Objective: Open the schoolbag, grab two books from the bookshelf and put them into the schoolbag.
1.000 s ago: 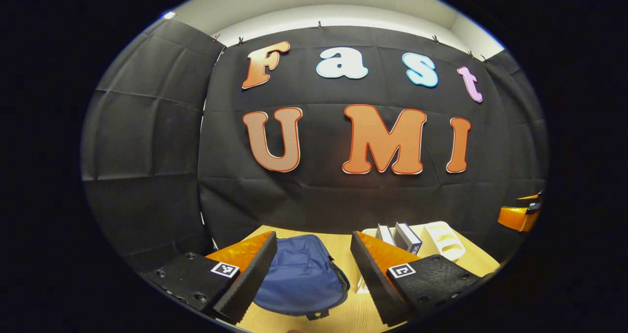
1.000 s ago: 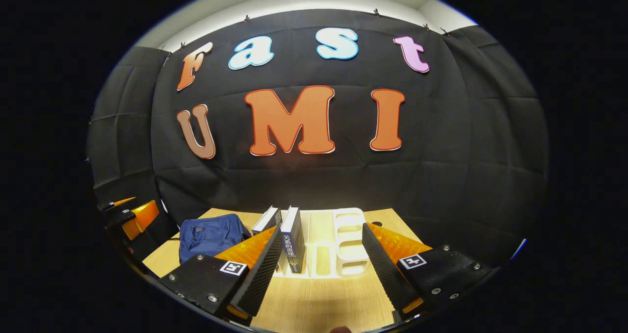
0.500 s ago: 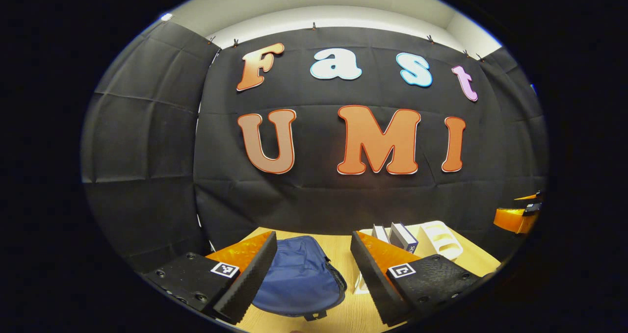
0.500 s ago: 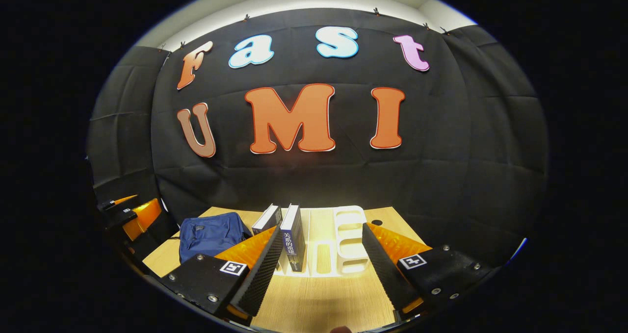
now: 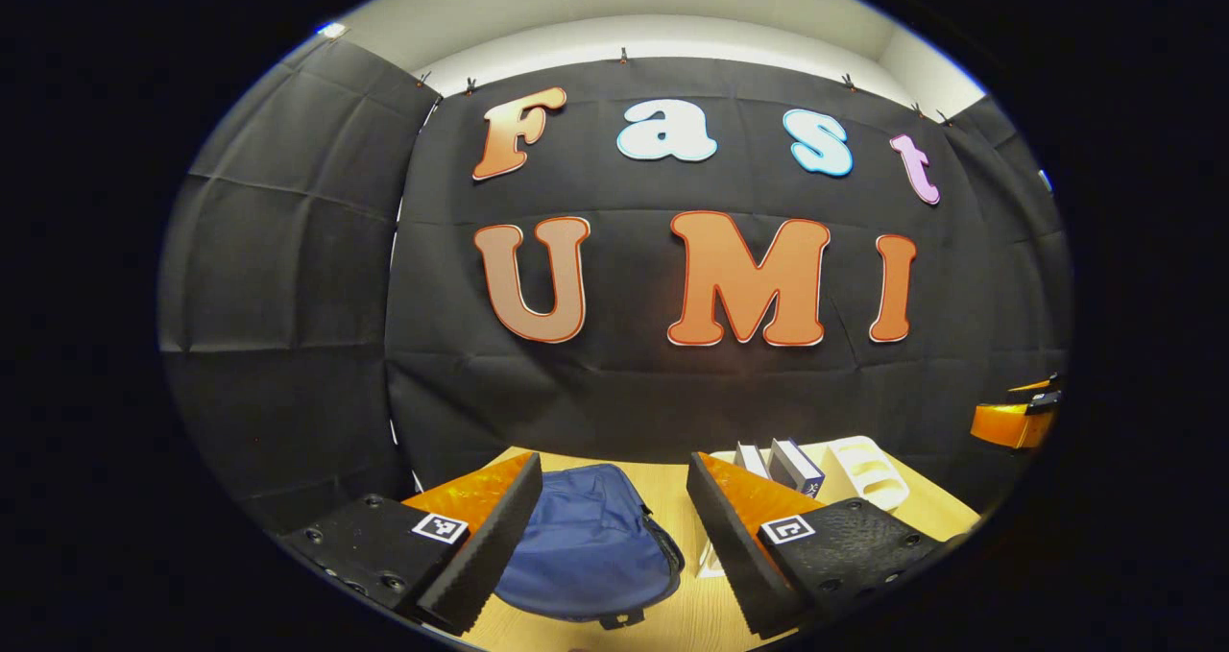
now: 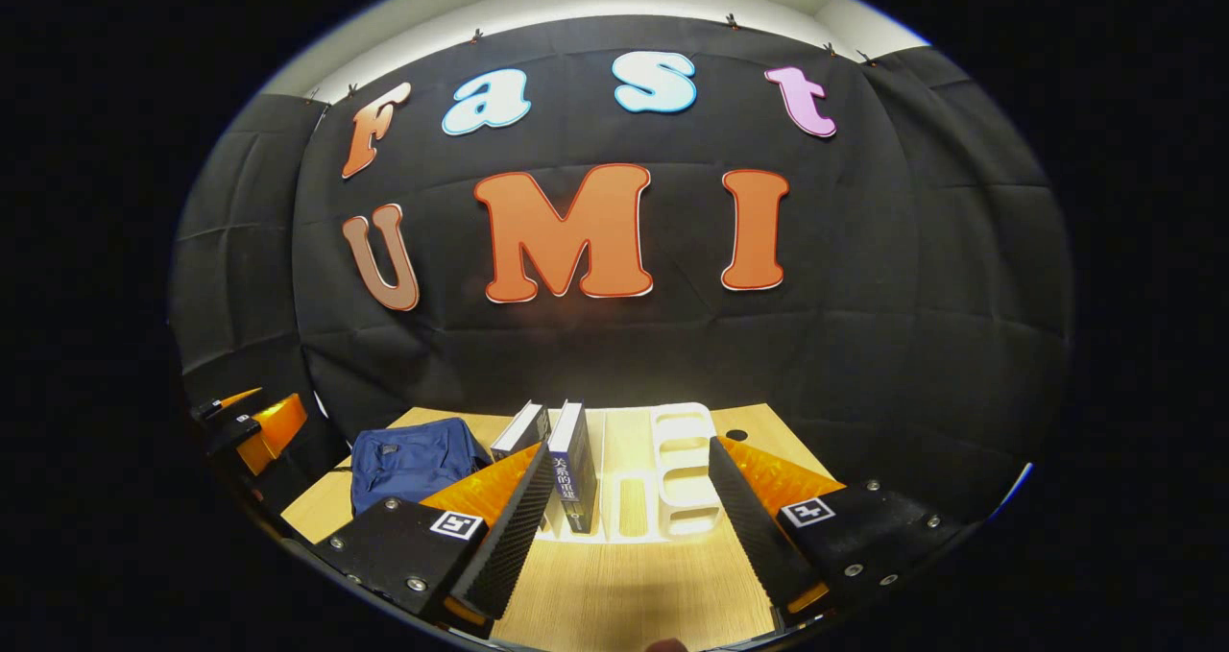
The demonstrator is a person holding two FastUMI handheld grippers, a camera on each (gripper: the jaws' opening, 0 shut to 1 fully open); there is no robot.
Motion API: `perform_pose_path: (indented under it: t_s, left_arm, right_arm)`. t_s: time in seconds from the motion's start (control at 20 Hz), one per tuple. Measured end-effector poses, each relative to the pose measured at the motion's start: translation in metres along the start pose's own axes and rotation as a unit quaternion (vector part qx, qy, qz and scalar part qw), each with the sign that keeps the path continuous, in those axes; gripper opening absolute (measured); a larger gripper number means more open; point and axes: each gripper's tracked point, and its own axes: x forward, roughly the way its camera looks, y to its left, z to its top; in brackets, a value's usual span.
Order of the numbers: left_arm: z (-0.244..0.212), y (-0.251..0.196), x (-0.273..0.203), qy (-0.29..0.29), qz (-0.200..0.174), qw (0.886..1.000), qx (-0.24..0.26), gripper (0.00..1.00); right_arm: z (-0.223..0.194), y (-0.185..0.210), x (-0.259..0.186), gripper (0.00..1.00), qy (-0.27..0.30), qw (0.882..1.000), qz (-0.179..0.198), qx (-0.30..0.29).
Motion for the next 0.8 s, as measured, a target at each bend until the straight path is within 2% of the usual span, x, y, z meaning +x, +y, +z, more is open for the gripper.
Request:
perform_pose_path:
  t_s: [0.3,0.35,0.4,0.5,0.8]
  left_arm:
    - [-0.011,0.004,0.008,0.012,0.005,1.000,0.017,0.95]
    - [-0.013,0.004,0.010,0.015,0.006,1.000,0.020,0.95]
    - [-0.018,0.005,0.011,0.020,0.006,1.000,0.022,0.95]
    - [-0.026,0.005,0.015,0.026,0.007,0.999,0.031,0.95]
    - [-0.069,0.003,0.029,0.060,0.007,0.991,0.121,0.95]
  right_arm:
    - [-0.004,-0.002,0.006,0.97,0.005,1.000,-0.003,0.001]
    - [-0.004,-0.003,0.007,1.00,0.006,1.000,-0.004,0.002]
    - [-0.006,-0.005,0.007,0.97,0.007,1.000,-0.007,0.002]
    - [-0.011,-0.009,0.008,0.97,0.012,1.000,-0.011,0.002]
    - [-0.025,-0.023,0.014,0.97,0.028,0.999,-0.027,0.002]
